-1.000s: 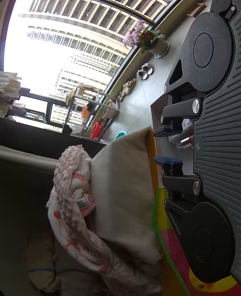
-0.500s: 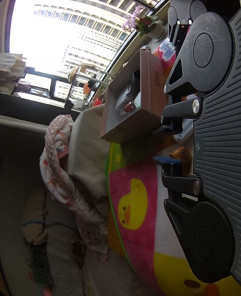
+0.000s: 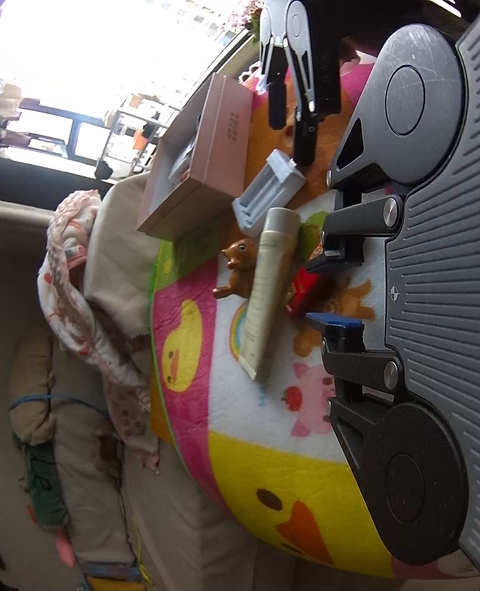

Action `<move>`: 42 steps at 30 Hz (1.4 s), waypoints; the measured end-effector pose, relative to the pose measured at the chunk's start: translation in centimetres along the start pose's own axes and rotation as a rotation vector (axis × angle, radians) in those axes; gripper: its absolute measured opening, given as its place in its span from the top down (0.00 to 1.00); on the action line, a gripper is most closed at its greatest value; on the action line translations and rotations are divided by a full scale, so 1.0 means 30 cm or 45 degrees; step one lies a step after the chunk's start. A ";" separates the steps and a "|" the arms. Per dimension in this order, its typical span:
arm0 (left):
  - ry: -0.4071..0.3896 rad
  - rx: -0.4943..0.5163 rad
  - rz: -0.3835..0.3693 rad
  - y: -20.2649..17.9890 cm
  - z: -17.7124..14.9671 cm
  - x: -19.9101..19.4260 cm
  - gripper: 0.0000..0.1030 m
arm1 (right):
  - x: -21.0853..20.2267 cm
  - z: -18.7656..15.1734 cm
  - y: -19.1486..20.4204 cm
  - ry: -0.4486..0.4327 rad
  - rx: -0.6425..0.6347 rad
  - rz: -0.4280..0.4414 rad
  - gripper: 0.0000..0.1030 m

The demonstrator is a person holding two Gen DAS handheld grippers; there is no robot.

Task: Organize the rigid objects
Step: 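Grasp the white battery charger with the right gripper while the left gripper grasps the brown toy dog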

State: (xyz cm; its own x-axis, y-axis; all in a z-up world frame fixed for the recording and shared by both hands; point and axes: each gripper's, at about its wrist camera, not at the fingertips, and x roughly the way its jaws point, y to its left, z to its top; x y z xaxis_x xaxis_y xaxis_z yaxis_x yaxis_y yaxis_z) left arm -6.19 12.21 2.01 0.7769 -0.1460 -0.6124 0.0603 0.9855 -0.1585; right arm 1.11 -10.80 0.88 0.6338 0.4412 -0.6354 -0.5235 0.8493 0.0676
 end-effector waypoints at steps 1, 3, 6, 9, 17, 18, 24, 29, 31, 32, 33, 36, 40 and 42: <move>0.014 -0.004 -0.014 -0.005 -0.008 0.002 0.75 | 0.001 0.000 -0.004 0.002 0.010 -0.002 0.25; 0.020 -0.025 -0.035 -0.007 -0.012 0.004 0.75 | 0.008 0.008 0.002 0.003 -0.008 -0.001 0.25; -0.009 -0.066 -0.006 -0.006 -0.004 0.009 0.75 | 0.019 0.024 0.016 -0.017 -0.038 -0.006 0.25; -0.046 -0.114 0.021 0.001 0.008 0.004 0.75 | 0.056 0.051 0.022 -0.019 -0.043 -0.001 0.25; -0.136 -0.174 -0.012 0.014 0.107 0.038 0.75 | 0.080 0.081 0.030 -0.009 0.000 0.044 0.27; -0.154 -0.172 -0.015 0.008 0.124 0.042 0.75 | 0.085 0.092 0.029 -0.008 0.026 0.054 0.27; -0.178 -0.233 -0.004 0.005 0.147 0.073 0.75 | 0.173 0.150 0.015 0.035 0.177 0.069 0.27; -0.140 -0.273 0.022 0.036 0.132 0.092 0.75 | 0.162 0.140 0.081 0.064 -0.002 0.070 0.53; -0.149 -0.268 0.043 0.046 0.137 0.088 0.75 | 0.133 0.118 0.092 0.055 -0.071 -0.010 0.54; -0.144 -0.265 0.051 0.050 0.140 0.090 0.75 | 0.116 0.106 0.083 0.052 -0.072 -0.035 0.54; -0.134 -0.265 0.055 0.053 0.141 0.094 0.75 | 0.095 0.093 0.064 0.054 -0.065 -0.048 0.54; -0.104 -0.280 0.021 0.053 0.139 0.110 0.75 | 0.024 0.039 -0.003 0.049 -0.044 -0.104 0.54; -0.118 -0.254 -0.051 0.001 0.146 0.124 0.75 | -0.065 -0.040 -0.101 0.033 -0.001 -0.228 0.54; -0.120 -0.214 -0.061 -0.032 0.156 0.135 0.75 | -0.098 -0.073 -0.147 0.008 0.064 -0.237 0.52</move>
State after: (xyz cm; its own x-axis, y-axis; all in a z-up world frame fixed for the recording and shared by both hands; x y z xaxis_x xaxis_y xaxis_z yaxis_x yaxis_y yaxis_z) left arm -0.15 11.07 3.30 0.8313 -0.1759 -0.5273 -0.0008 0.9482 -0.3176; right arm 0.33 -16.48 0.76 0.7133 0.2732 -0.6454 -0.3683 0.9296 -0.0136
